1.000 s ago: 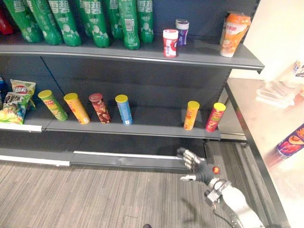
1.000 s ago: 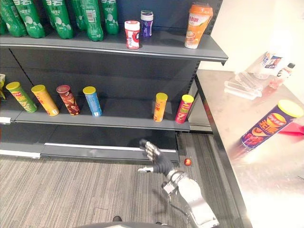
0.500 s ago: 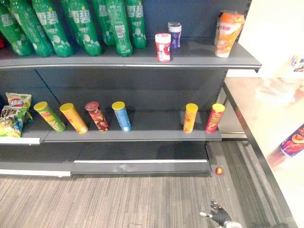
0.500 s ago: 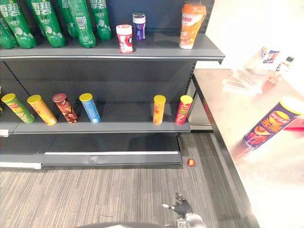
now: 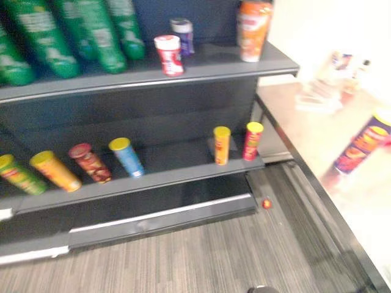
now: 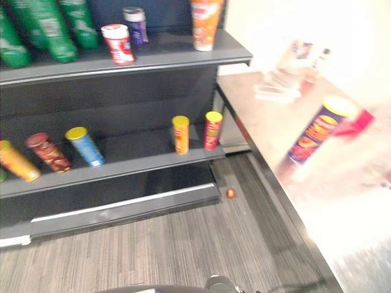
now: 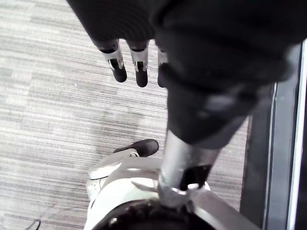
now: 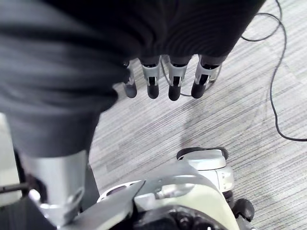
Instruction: Put the gum and the chips on the shelf.
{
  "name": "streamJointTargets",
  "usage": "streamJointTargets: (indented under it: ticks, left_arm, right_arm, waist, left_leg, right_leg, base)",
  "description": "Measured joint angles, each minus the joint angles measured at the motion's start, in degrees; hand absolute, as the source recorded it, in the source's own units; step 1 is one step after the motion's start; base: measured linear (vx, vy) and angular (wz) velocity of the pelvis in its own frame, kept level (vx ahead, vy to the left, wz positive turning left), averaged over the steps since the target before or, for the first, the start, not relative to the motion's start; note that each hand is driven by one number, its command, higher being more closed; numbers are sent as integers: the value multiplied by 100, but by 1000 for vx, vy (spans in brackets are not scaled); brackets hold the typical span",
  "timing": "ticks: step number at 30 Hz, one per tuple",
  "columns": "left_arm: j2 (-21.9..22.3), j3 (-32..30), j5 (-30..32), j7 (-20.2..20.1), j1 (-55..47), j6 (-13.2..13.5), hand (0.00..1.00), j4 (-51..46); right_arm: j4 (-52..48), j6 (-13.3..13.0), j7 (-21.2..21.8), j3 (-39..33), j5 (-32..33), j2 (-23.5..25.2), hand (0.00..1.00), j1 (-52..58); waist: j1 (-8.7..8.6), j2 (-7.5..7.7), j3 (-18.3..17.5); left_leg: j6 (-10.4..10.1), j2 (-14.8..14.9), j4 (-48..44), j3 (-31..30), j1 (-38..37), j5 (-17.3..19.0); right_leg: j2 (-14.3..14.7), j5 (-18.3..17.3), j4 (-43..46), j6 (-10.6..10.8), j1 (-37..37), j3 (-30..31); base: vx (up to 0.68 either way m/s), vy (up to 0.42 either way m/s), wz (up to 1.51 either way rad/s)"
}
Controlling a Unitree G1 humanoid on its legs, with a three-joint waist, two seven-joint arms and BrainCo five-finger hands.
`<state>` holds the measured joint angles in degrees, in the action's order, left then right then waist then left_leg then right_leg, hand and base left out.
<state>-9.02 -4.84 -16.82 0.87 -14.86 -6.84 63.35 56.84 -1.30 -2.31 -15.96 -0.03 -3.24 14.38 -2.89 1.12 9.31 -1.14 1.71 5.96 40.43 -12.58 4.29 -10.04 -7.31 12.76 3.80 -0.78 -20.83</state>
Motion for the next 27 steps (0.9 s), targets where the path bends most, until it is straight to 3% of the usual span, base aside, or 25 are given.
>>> streamJointTargets:
  ticks: [2,3,4,6,8,10,12,13,14,15,17,18,19,20,21,22,24,26,27]
  left_arm:
    - [-73,-18,-58,5,17,1,0,-15]
    - [-113,-25,-59,5,35,1,0,-18]
    - [-216,-18,-52,-23,68,-14,0,-13]
    - [-306,-20,-40,-144,102,-15,0,6]
    - [-177,-12,-41,-113,157,-14,0,1]
    - [-120,-7,-44,-82,179,-55,0,1]
    - [-119,-14,-53,-36,189,-84,0,-1]
    - [-142,-87,-67,11,225,-80,0,-7]
    - [-203,-218,-110,-27,181,-80,0,-14]
    - [-263,-301,-230,-175,107,-73,0,-81]
    - [-257,-383,-333,-252,105,-68,0,-89]
    - [-202,-454,-331,-279,111,-50,0,-115]
    - [-162,-463,-330,-276,124,-30,0,-117]
    - [-63,-539,-332,-231,114,30,0,-126]
    - [1,-654,-392,-236,69,64,0,-197]
    - [31,-645,-517,-231,61,71,0,-300]
    - [65,-638,-798,-218,45,110,0,-364]
    - [129,-636,-1013,-230,-33,160,0,-406]
    - [193,-633,-1083,-228,-58,168,0,-406]
  right_arm:
    - [43,-61,36,-119,-17,-20,0,-67]
    - [44,-69,49,-116,-37,-16,0,-78]
    - [49,-76,83,-115,-142,2,0,-100]
    - [115,-69,118,-109,-218,-10,0,-97]
    - [207,-79,109,-209,-216,-69,0,-125]
    - [204,-102,43,-226,-218,-100,0,-158]
    - [202,-151,-11,-226,-214,-83,0,-184]
    - [203,-160,-21,-225,-214,-80,0,-189]
    - [204,-161,-21,-217,-214,-42,0,-186]
    - [180,-176,-20,-157,-211,-16,0,-221]
    - [112,-180,-15,-138,-211,-38,0,-283]
    - [60,-180,-14,-78,-207,-76,0,-335]
    - [31,-173,-16,-38,-200,-101,0,-348]
    - [30,-164,-14,76,-174,-237,0,-358]
    - [33,-102,-28,231,-165,-275,0,-370]
    - [44,-44,-46,303,-161,-328,0,-398]
    - [49,-29,-57,310,-170,-343,0,-480]
    - [83,-60,-47,302,-190,-335,0,-523]
    - [85,-65,-43,290,-214,-338,0,-519]
  waist:
    - [3,17,33]
    - [4,23,37]
    - [-8,52,28]
    - [-7,87,135]
    - [-27,-32,282]
    - [-45,-108,313]
    - [-43,-102,310]
    - [-27,-13,325]
    - [-3,33,316]
    - [9,126,243]
    - [34,36,221]
    - [43,-34,222]
    - [45,-144,203]
    - [39,-301,196]
    - [125,-315,212]
    - [182,-314,212]
    - [326,-268,214]
    - [339,-223,213]
    - [332,-215,210]
  left_leg:
    - [-231,197,-4,759,-197,176]
    - [-294,245,-10,935,-239,175]
    - [-357,296,-34,1245,-302,157]
    - [-417,356,-45,1577,-433,107]
    - [-413,399,-45,1739,-621,103]
    - [-451,411,-46,1753,-693,79]
    - [-496,410,-82,1738,-745,48]
    - [-495,442,-285,1730,-738,51]
    - [-492,529,-644,1730,-655,89]
    - [-455,798,-1399,1711,-515,222]
    - [-405,1154,-2351,1683,-288,351]
    - [-350,1515,-3209,1540,-67,383]
    - [-327,1691,-3620,1358,54,359]
    - [-129,1997,-4429,788,307,94]
    - [-146,2144,-5181,94,680,-44]
    - [-287,2077,-5401,-333,944,366]
    - [-289,1920,-5263,-658,1385,792]
    - [-296,1803,-4514,-712,1597,786]
    - [-313,1569,-3627,-967,1664,641]
  right_leg:
    - [-343,159,184,-298,-8,-1415]
    - [-387,262,188,-346,1,-1686]
    - [-466,591,164,-354,1,-2031]
    - [-391,634,200,-293,-16,-2200]
    - [-458,505,617,-478,-87,-2262]
    - [-494,434,773,-481,-91,-2264]
    - [-532,297,839,-415,-69,-2263]
    - [-553,216,824,-394,-11,-2259]
    - [-562,154,738,-373,21,-2244]
    - [-506,128,455,-354,168,-2182]
    - [-407,85,135,-293,285,-2035]
    - [-330,58,-89,-245,317,-1921]
    - [-262,66,-157,-230,339,-1871]
    - [-77,47,-323,-199,484,-1700]
    - [-67,23,-553,-184,696,-1452]
    - [-95,11,-634,-188,765,-1234]
    - [-205,59,-701,-116,853,-767]
    - [-336,141,-675,38,894,-400]
    - [-431,198,-685,190,908,-234]
  base:
    - [50,62,-189]
    - [98,2,-166]
    - [127,-36,-134]
    - [144,-63,-100]
    - [156,-50,-50]
    - [160,-41,-17]
    - [193,-59,3]
    - [238,-129,1]
    - [256,-183,-11]
    - [210,-185,-16]
    - [190,-144,-35]
    - [170,-97,-47]
    - [170,-91,-57]
    - [149,-57,-73]
    - [160,-12,-95]
    - [119,57,-105]
    - [131,114,-118]
    - [203,245,-123]
    - [189,271,-115]
